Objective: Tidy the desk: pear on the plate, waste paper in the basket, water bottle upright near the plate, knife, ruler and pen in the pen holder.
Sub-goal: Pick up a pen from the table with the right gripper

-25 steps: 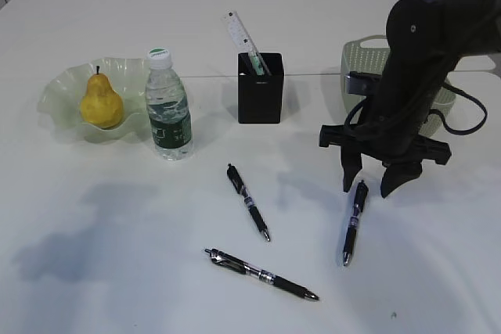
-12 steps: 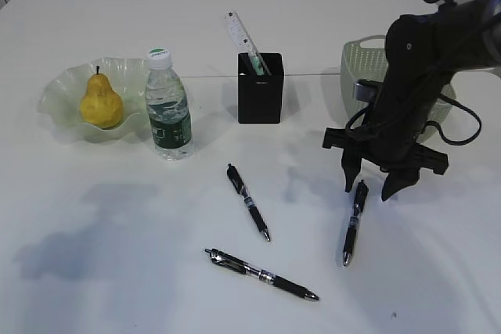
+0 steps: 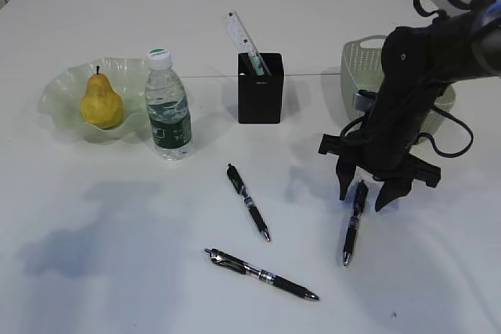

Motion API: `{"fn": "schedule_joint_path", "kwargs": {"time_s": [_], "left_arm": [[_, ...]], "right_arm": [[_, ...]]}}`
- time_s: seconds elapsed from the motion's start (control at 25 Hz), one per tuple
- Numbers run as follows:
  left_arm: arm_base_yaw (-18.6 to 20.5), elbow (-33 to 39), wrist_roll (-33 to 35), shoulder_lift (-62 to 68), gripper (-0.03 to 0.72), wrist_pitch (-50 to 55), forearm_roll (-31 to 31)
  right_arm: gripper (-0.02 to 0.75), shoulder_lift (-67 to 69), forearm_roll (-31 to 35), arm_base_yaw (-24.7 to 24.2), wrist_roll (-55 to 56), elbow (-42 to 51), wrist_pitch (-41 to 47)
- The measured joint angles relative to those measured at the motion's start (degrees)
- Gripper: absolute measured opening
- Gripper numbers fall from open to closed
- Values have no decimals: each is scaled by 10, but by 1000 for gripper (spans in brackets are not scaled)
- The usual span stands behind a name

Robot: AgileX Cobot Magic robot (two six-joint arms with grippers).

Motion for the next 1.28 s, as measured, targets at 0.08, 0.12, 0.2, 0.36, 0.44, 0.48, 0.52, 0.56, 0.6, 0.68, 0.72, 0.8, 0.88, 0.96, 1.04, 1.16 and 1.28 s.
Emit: {"fn": "schedule_joint_path", "kwargs": {"time_s": [0.08,0.12,0.2,0.36,0.44,0.48,0.52,0.56,0.6,0.68,0.72,0.8,0.88,0.96,1.04,1.16,1.28], "left_arm": [[0,0,0,0,475,0,0],[0,0,0,0,475,-1,0],[0,0,0,0,475,-1,0],[0,0,0,0,475,-1,0],[0,0,0,0,475,-1,0],[0,0,0,0,475,-1,0],[0,0,0,0,475,-1,0],[0,0,0,0,475,-1,0],[0,0,0,0,475,-1,0],[0,0,0,0,475,-1,-1],[0,0,0,0,475,-1,-1],[0,0,0,0,475,-1,-1],[0,0,0,0,475,-1,-1],[0,0,0,0,475,-1,-1],[0,0,0,0,475,-1,-1],[0,0,0,0,475,-1,-1],[0,0,0,0,475,-1,-1]], "right_arm": [[408,6,4,0,0,0,0],[408,7,5,0,0,0,0],[408,9,6,0,0,0,0],[407,9,6,0,0,0,0],[393,9,6,0,0,0,0],[382,11,6,0,0,0,0],[373,12,6,0,0,0,0],[363,12,6,0,1,0,0],[354,13,6,0,1,0,0],[344,14,5,0,1,0,0],[342,15,4,0,1,0,0],[340,15,-2,0,1,0,0],[337,15,-5,0,1,0,-1],[337,15,-10,0,1,0,-1],[336,15,-13,0,1,0,-2],[326,15,-14,0,1,0,-2],[305,15,-16,0,1,0,-2]]}}
